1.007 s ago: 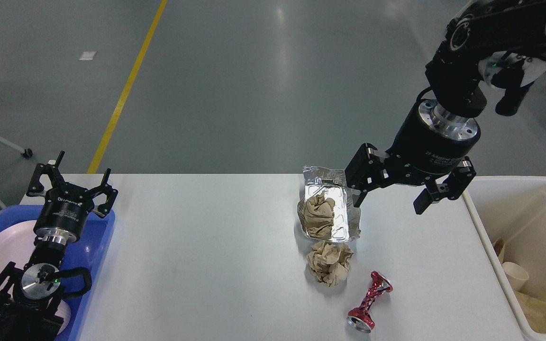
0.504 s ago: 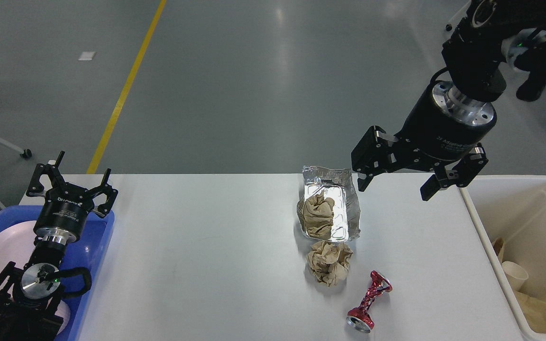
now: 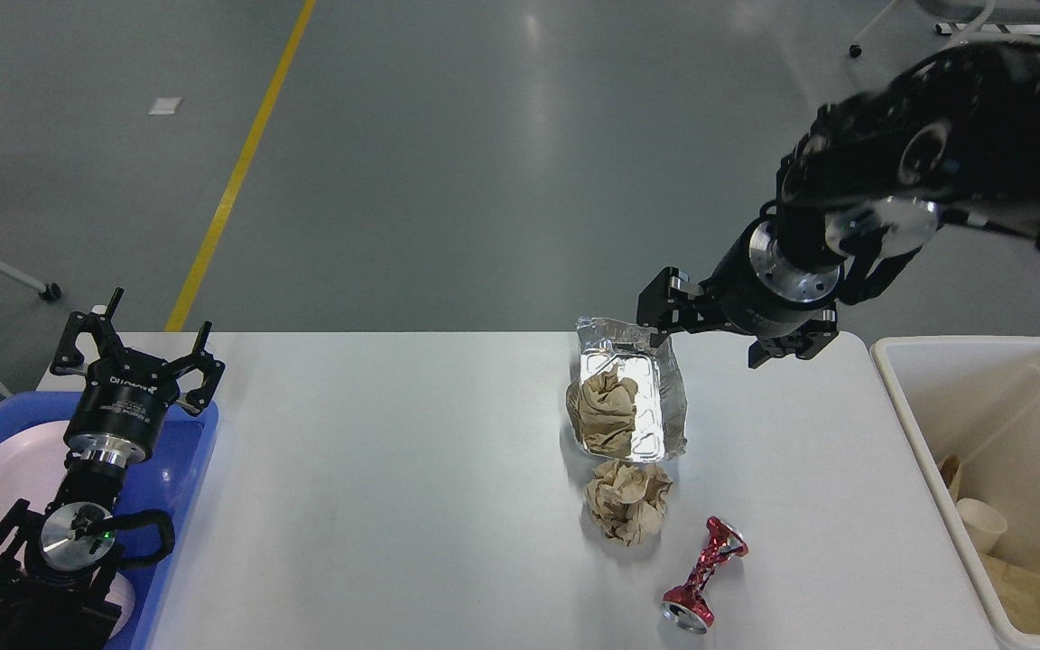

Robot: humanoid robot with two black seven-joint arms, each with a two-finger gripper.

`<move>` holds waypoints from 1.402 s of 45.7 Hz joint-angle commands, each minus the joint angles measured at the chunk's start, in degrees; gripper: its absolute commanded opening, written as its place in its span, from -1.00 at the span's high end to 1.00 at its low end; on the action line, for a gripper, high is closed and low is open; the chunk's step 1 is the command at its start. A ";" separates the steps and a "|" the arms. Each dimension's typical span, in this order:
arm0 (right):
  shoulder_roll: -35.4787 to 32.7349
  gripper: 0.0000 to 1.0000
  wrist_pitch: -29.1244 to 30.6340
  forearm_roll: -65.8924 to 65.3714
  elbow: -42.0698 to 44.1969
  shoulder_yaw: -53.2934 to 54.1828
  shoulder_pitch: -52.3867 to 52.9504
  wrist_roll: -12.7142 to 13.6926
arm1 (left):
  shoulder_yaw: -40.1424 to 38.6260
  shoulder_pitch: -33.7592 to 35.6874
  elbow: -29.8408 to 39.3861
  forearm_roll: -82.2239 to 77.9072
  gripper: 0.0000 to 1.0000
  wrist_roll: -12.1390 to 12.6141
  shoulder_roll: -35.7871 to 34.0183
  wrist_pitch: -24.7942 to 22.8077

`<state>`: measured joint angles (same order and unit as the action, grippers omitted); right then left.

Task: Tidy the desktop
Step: 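Lower the right gripper onto the crumpled brown paper and grasp it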

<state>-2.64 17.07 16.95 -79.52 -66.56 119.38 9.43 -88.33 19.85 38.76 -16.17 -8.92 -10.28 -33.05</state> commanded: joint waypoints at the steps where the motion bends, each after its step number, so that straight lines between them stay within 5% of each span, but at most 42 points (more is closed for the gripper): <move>1: 2.99 -1.00 -11.09 -3.31 5.77 0.20 -8.97 -0.55 | 0.00 0.01 0.00 0.00 -0.93 -0.04 0.00 0.00; 13: 5.81 -1.00 -11.10 -13.43 20.27 5.65 -24.00 -3.28 | 0.00 0.01 0.00 0.00 -0.93 -0.04 0.00 0.00; 35: 13.19 -1.00 -11.71 -25.29 48.84 8.46 -48.18 -3.28 | 0.00 0.01 0.00 0.00 -0.93 -0.04 0.00 0.00; 64: 12.93 -1.00 -17.16 -26.26 50.17 12.51 -53.90 -2.93 | 0.00 0.01 0.00 0.00 -0.93 -0.04 0.00 0.00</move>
<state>10.37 1.64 -9.40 -29.43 -54.91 66.66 6.42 -88.33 19.86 38.76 -16.17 -8.97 -10.28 -33.05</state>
